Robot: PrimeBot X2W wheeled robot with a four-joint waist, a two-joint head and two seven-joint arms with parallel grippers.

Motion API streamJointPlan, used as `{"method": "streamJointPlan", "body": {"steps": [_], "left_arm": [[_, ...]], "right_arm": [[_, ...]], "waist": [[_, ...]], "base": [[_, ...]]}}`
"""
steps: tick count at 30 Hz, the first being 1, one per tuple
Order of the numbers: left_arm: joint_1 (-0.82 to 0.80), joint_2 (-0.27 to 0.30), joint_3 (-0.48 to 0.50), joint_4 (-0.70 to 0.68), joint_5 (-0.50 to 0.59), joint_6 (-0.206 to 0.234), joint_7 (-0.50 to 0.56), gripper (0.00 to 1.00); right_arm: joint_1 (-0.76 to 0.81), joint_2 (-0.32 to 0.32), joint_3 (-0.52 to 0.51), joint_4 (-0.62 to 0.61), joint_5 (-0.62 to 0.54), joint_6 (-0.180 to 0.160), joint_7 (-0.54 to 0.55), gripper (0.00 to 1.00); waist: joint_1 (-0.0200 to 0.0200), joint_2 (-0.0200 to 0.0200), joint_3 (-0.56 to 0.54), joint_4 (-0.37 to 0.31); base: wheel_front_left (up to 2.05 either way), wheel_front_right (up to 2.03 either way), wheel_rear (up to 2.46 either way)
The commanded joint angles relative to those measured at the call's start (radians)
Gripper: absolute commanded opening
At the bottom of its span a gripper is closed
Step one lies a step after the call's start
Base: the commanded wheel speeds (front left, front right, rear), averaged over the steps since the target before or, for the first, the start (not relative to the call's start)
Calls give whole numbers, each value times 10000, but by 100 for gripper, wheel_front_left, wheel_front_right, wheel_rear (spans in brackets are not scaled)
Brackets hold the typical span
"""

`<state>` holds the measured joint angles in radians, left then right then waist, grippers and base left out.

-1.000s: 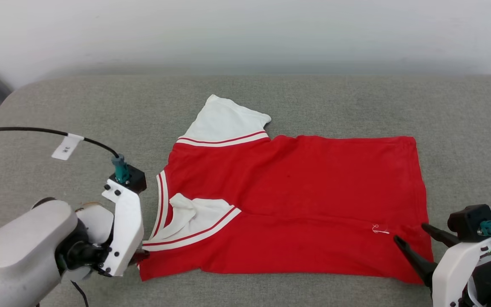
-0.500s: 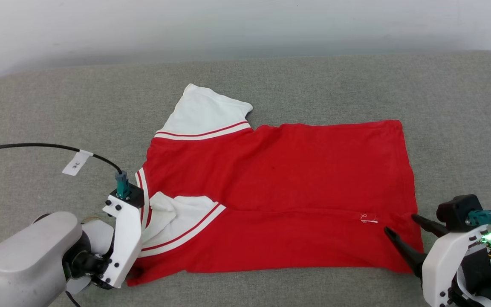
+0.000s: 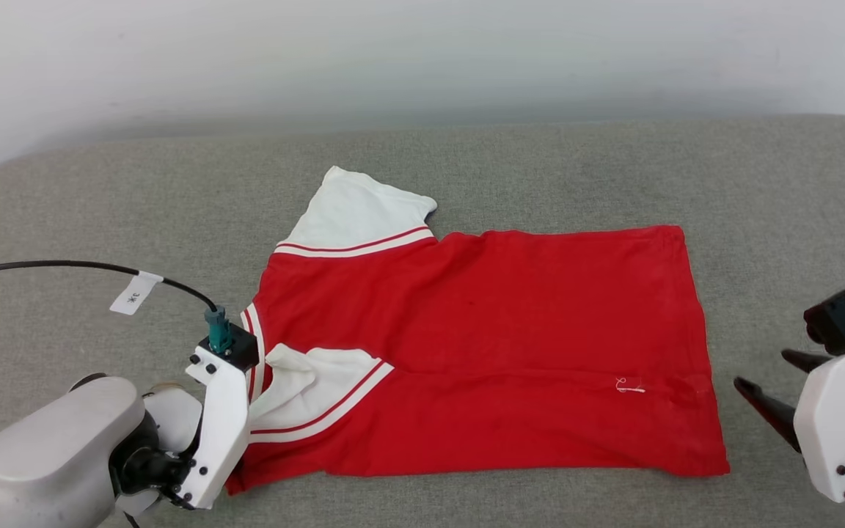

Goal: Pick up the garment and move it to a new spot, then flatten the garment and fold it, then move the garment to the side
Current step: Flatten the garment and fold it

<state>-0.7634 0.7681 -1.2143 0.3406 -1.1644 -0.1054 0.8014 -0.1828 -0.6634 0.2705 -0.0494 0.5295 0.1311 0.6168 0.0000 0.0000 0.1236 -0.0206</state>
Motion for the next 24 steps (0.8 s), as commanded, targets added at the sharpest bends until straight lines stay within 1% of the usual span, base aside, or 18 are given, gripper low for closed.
{"method": "streamJointPlan", "body": {"steps": [1, 4, 7, 10, 12, 16, 20, 24], "left_arm": [[97, 116, -17, -152, 110, -33, -69, 0], [190, 235, -50, -384, 175, -59, -161, 0], [164, 282, -87, -575, 295, -75, -220, 0], [33, 263, -109, -713, 397, -96, -279, 0], [-62, 241, -116, -758, 454, -117, -288, 0], [-288, 186, -105, -871, 539, -144, -287, 0], [-447, 157, -83, -896, 640, -149, -383, 0], [-473, 136, -94, -848, 711, -172, -488, 0]], "right_arm": [[-202, -357, 212, -161, 436, -8, 809, 100], [-539, -990, 565, -271, 951, -8, 2071, 100], [-844, -1338, 988, -120, 1381, -8, 3081, 100], [-1130, -1502, 1491, 126, 1508, -8, 3783, 100], [-1240, -1387, 1742, 415, 1645, -8, 4084, 100], [-1429, -1048, 2105, 1108, 1626, -8, 4111, 100], [-1425, -585, 2407, 1821, 1609, -8, 3753, 100], [-1263, -147, 2961, 2570, 1614, -8, 3283, 100]], "waist": [[0, 0, -72, 14], [0, 0, -81, 36], [0, 0, -27, 100], [0, 0, 87, 186], [0, 0, 198, 245], [0, 0, 470, 376], [0, 0, 772, 497], [0, 0, 952, 551]], "base": [[0, 0, 0], [0, 0, 0], [0, 0, 0], [0, 0, 0], [0, 0, 0], [0, 0, 0], [0, 0, 0], [0, 0, 0]]}}
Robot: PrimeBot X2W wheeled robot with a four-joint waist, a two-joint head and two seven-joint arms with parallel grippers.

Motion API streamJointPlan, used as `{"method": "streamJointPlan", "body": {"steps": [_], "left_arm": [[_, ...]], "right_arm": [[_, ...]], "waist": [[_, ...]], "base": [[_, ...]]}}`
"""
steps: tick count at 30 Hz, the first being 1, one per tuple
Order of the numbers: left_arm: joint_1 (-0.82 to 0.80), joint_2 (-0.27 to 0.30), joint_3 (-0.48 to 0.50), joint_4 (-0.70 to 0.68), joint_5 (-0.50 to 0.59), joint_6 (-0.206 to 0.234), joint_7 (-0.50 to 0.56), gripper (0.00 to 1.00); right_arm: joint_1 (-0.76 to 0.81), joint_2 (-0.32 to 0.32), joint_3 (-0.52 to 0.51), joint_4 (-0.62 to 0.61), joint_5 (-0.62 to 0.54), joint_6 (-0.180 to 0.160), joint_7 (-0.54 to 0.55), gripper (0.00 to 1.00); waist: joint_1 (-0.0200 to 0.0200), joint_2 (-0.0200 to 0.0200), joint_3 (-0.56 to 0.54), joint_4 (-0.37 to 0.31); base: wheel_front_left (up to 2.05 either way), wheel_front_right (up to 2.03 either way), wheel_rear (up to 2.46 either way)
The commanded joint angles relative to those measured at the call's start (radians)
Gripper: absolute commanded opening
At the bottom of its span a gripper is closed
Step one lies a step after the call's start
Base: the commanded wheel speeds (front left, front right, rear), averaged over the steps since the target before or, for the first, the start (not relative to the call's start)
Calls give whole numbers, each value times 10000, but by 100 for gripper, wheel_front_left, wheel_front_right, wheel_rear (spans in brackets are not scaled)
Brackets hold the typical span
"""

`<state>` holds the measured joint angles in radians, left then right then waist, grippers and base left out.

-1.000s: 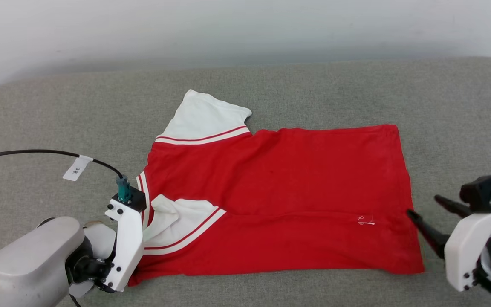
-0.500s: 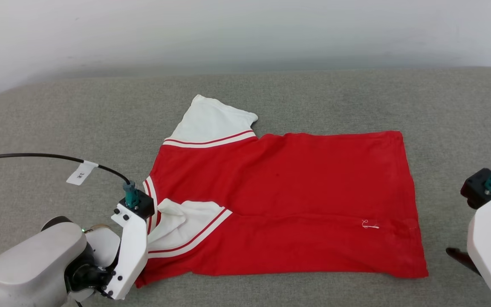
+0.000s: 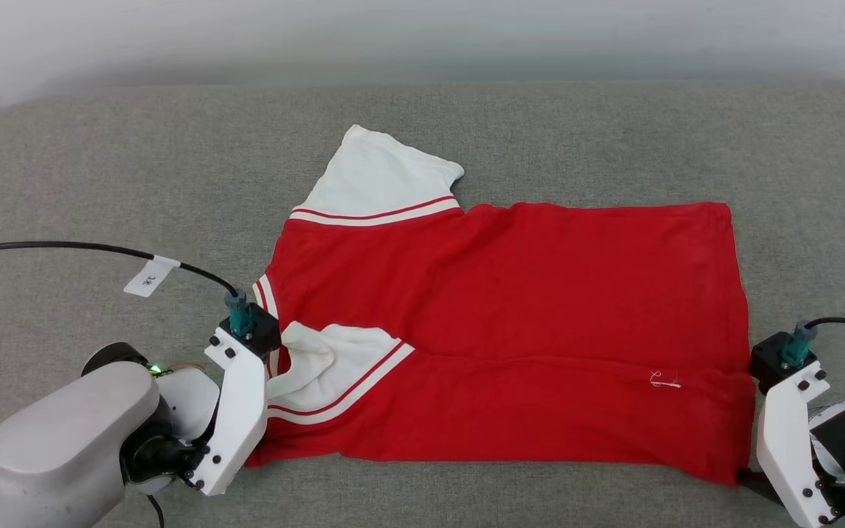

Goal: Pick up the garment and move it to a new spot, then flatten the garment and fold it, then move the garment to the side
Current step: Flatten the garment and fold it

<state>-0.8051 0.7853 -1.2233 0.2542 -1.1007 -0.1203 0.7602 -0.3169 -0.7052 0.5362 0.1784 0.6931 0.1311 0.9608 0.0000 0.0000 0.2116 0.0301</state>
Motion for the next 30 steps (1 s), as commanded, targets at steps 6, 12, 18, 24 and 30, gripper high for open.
{"method": "streamJointPlan", "body": {"steps": [6, 12, 18, 24, 30], "left_arm": [[23, -33, -77, 126, 83, -40, -168, 0], [411, 112, -132, 237, -44, -57, -336, 0], [743, 369, -138, 172, -223, -63, -495, 0], [1296, 737, -195, -101, -395, 27, -556, 0], [1781, 957, -233, -343, -420, 267, -766, 0]], "right_arm": [[85, 396, 883, 616, 229, -6, -779, 0], [-355, -56, 952, 167, 453, -6, -1601, 0], [-192, -665, 903, -589, 878, -6, -2047, 0], [560, -1153, 639, -1253, 1209, -6, -2055, 0], [1475, -1273, 120, -1386, 1368, -6, -1871, 0]], "waist": [[0, 0, 37, 33], [0, 0, -488, -124], [0, 0, -1100, -81], [0, 0, -1500, -9], [0, 0, -1524, -13]], "base": [[0, 0, 0], [0, 0, 0], [0, 0, 0], [0, 0, 0], [0, 0, 0]]}}
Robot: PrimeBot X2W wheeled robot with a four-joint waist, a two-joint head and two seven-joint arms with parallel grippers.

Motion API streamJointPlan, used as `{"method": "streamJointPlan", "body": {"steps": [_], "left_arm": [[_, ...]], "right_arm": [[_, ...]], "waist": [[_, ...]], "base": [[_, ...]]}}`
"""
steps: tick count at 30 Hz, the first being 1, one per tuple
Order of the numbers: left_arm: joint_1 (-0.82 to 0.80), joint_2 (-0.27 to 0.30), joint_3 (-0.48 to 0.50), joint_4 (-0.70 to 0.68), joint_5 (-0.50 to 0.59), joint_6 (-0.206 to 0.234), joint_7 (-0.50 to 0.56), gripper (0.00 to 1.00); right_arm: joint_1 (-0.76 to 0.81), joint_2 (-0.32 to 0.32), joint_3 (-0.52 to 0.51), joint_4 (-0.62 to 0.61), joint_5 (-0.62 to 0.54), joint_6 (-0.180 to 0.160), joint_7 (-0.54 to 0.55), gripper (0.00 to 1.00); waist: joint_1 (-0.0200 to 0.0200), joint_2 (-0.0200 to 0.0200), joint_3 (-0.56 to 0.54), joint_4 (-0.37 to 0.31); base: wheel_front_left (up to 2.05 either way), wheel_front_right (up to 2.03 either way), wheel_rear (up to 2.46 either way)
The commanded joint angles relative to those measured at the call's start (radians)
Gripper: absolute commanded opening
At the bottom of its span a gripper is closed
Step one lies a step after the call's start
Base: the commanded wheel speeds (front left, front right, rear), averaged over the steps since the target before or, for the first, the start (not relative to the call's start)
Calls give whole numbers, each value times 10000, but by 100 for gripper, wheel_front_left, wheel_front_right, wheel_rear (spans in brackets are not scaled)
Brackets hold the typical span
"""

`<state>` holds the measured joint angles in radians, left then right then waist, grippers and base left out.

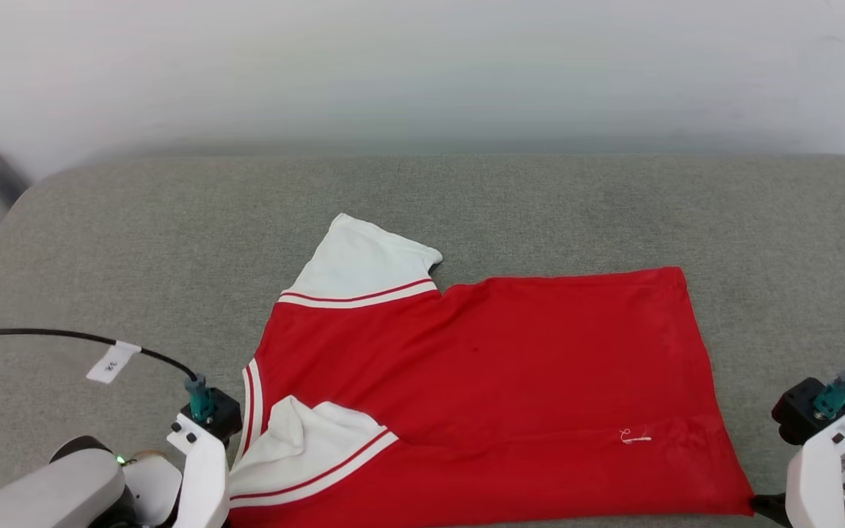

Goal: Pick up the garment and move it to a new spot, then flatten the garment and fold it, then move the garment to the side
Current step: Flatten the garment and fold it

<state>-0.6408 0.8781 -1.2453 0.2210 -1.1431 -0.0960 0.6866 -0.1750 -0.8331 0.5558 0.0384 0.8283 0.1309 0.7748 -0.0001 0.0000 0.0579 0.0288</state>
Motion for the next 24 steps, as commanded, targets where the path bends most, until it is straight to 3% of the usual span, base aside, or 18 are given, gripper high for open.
{"method": "streamJointPlan", "body": {"steps": [1, 10, 11, 12, 13, 18, 24], "left_arm": [[195, 33, -14, -28, 21, 64, -64, 0], [434, -116, -70, 239, 359, 121, -413, 0], [461, -181, -60, 272, 346, 137, -472, 87], [477, -257, -45, 314, 356, 152, -567, 100], [493, -321, -53, 346, 375, 137, -621, 100], [386, -69, 84, 291, 429, 107, -881, 100], [-179, 556, 715, -276, 400, 255, -1399, 100]], "right_arm": [[179, 40, -168, 13, 11, -4, 16, 0], [745, 745, -594, 273, -437, -4, 46, 0], [741, 878, -631, 373, -489, -4, -23, 0], [729, 1008, -669, 493, -575, -4, -107, 31], [768, 1105, -661, 595, -651, -4, -179, 100], [788, 1303, -1125, 652, -1149, -4, -1277, 100], [1058, 1791, -2643, 95, -2114, -4, -3304, 100]], "waist": [[1, 0, 37, 2], [1, 0, 333, -40], [1, 0, 341, -37], [1, 0, 323, -23], [1, 0, 274, 4], [1, 0, -116, 102], [1, 0, -522, 52]], "base": [[0, 0, 0], [0, 0, 0], [0, 0, 0], [0, 0, 0], [0, 0, 0], [0, 0, 0], [0, 0, 0]]}}
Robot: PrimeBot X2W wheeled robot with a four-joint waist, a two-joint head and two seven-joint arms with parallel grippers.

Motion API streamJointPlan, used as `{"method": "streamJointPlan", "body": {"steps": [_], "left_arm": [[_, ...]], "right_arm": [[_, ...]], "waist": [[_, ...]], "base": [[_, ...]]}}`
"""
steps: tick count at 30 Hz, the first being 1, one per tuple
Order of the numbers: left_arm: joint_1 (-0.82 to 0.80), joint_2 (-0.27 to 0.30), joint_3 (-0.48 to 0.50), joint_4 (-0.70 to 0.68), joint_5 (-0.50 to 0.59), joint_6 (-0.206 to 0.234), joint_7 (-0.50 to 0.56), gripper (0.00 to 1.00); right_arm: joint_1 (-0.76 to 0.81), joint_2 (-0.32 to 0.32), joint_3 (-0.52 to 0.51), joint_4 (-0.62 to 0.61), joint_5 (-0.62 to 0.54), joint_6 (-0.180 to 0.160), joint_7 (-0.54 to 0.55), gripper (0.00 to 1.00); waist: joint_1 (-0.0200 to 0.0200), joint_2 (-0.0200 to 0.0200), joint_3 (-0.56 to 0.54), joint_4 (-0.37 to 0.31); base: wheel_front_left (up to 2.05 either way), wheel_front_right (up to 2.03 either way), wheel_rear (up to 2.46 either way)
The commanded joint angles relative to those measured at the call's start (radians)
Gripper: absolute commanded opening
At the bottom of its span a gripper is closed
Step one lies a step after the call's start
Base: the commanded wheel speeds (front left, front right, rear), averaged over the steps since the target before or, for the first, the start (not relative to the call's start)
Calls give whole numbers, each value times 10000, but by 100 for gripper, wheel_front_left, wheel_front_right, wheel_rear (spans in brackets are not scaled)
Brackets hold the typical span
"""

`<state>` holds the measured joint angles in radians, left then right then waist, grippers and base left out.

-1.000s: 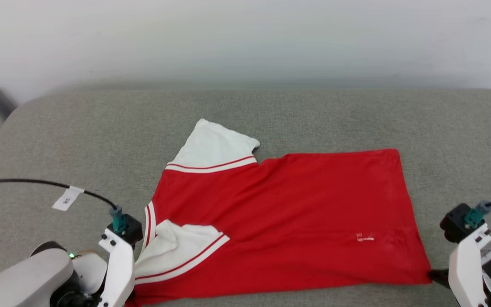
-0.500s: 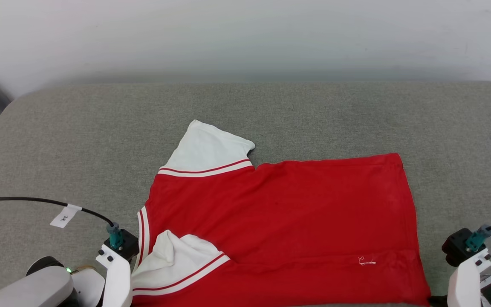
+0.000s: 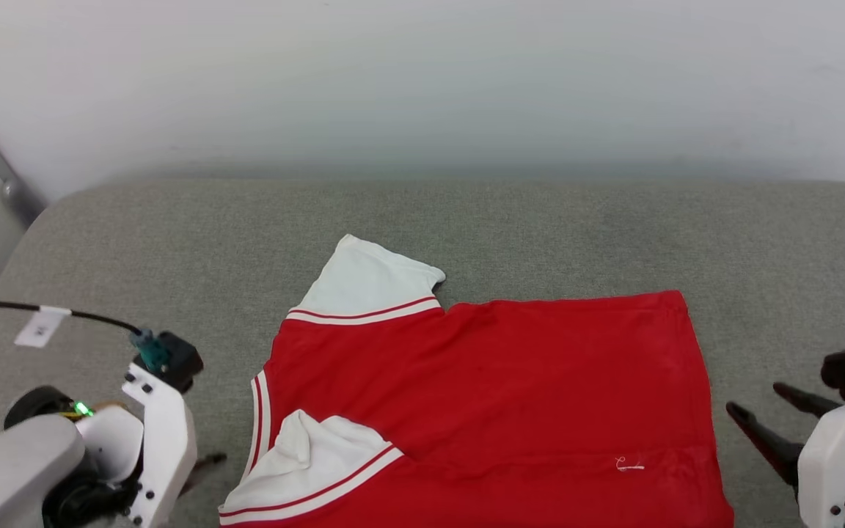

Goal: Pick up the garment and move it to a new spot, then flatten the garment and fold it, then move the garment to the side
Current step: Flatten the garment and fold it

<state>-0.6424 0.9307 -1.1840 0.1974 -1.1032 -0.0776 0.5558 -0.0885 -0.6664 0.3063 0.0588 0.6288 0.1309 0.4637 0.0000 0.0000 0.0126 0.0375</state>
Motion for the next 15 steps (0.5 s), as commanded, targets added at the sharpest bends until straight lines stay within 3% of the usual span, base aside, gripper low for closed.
{"method": "streamJointPlan", "body": {"steps": [1, 9, 15], "left_arm": [[-299, 98, 221, -143, 100, 96, -250, 100], [-1808, -252, 1165, 448, 932, 422, -1490, 100], [-3251, -1015, 1630, 1423, 844, 312, -1196, 100]], "right_arm": [[236, 318, -441, -256, -334, -4, -490, 100], [777, 2396, -2666, -2046, -2059, -4, -2468, 100], [1109, 3899, -3261, -3464, -3049, -4, -3358, 100]], "waist": [[0, 0, -95, -64], [0, 0, 281, -459], [0, 0, 1126, -957]], "base": [[0, 0, 0], [0, 0, 0], [0, 0, 0]]}}
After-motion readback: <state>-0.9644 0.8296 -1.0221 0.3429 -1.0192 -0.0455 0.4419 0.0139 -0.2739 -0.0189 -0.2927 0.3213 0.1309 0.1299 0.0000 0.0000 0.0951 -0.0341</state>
